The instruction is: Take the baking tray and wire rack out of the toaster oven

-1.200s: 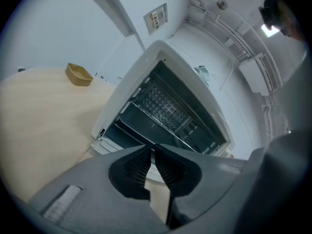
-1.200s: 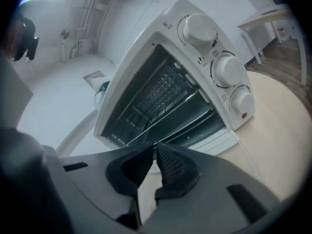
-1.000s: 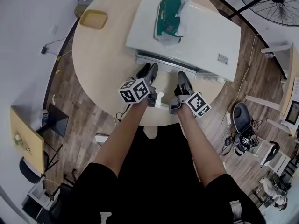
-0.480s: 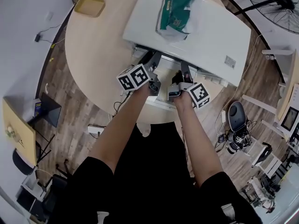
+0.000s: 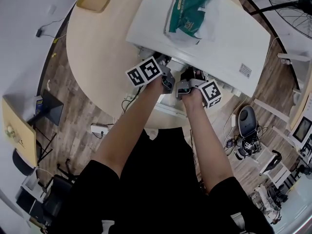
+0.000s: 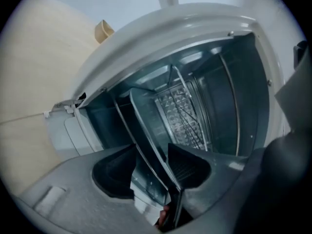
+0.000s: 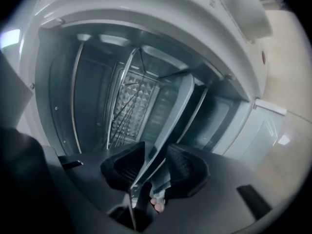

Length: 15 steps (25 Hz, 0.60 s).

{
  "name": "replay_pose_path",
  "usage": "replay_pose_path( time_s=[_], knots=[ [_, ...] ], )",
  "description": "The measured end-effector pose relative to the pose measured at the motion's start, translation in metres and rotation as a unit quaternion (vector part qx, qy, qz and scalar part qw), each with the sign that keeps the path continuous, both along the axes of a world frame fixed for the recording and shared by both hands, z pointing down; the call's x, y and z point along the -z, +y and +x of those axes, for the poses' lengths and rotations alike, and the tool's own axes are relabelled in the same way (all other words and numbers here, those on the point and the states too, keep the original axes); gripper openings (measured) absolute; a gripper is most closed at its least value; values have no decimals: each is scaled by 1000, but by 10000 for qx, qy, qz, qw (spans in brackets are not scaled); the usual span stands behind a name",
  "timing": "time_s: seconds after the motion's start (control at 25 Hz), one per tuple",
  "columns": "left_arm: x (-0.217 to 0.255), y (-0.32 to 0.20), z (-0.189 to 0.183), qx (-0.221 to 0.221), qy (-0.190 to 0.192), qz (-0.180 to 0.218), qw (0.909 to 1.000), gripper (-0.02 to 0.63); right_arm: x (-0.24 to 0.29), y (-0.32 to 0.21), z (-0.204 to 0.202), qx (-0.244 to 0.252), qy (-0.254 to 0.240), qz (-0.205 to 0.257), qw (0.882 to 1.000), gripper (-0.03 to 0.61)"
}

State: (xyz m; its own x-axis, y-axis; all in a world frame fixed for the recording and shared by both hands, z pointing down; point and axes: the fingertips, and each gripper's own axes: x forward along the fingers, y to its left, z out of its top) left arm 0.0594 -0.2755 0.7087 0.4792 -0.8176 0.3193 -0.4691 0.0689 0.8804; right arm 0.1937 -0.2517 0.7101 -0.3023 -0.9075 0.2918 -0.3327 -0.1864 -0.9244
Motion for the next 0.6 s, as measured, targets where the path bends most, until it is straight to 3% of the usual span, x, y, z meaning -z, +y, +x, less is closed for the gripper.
replay_pose_path(
  time_s=[0.32, 0.48, 0.6],
  knots=[
    [-9, -17, 6, 264, 366, -178, 9988, 189, -9, -8, 13, -182, -133, -88, 9997, 114],
    [-6, -21, 7, 285, 458, -17, 9985, 146, -10, -9, 16, -326, -214, -171, 9991, 112],
    [-3, -22, 8, 327, 742, 60, 9967, 106, -8, -7, 17, -361, -257, -183, 9989, 107]
  ],
)
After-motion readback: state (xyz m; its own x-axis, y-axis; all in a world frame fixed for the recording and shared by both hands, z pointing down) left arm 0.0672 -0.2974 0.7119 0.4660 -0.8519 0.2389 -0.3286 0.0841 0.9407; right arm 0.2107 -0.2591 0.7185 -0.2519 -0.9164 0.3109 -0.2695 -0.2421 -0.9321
